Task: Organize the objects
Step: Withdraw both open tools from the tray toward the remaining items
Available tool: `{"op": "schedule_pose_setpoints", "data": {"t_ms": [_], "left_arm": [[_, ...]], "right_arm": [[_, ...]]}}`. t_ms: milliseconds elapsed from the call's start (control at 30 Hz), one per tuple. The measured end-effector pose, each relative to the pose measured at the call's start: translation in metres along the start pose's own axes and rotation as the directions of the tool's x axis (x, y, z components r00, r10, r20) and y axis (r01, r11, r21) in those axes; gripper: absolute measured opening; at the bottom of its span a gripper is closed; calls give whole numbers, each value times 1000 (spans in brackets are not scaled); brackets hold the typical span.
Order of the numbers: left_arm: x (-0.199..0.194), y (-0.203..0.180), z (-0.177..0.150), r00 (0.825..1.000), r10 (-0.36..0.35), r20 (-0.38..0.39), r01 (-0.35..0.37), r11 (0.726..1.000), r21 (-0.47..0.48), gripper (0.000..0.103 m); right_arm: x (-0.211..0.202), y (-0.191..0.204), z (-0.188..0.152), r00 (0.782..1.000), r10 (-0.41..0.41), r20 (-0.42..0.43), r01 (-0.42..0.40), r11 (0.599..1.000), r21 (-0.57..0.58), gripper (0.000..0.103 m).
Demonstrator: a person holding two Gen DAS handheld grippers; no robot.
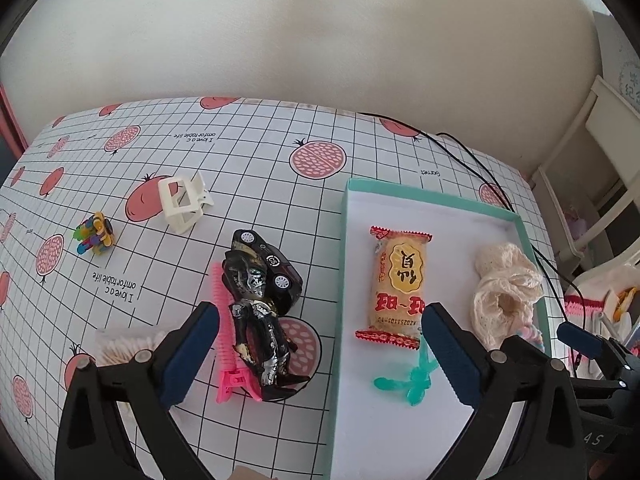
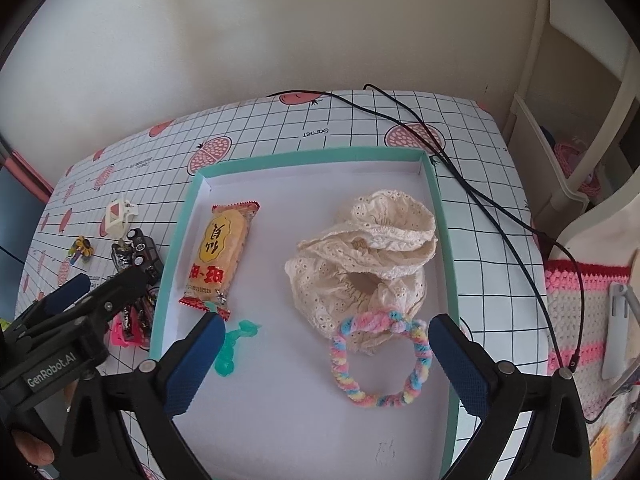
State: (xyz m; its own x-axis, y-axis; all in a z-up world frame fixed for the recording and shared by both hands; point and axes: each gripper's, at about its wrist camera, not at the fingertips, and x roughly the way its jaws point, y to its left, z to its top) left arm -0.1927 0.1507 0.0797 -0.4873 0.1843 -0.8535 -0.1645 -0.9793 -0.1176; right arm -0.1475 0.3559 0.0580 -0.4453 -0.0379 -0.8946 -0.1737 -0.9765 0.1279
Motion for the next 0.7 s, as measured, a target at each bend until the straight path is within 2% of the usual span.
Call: {"op": "schedule_pose_setpoints", "data": {"t_ms": [300,400,700], "left_arm": [[-18,19,8,1000,-5,26,5,1000,-23,101],[-29,33,13,999,0,50,2,1000,-30,101],[-65,105,20,992,46,117,-33,993,-110,101]], "right_arm": [[-15,13,6,999,5,48,-5,1000,-6,103],[-25,27,9,998,1,70,3,999,-54,103],[-36,85,21,991,78,107,-65,991,-118,103]]}}
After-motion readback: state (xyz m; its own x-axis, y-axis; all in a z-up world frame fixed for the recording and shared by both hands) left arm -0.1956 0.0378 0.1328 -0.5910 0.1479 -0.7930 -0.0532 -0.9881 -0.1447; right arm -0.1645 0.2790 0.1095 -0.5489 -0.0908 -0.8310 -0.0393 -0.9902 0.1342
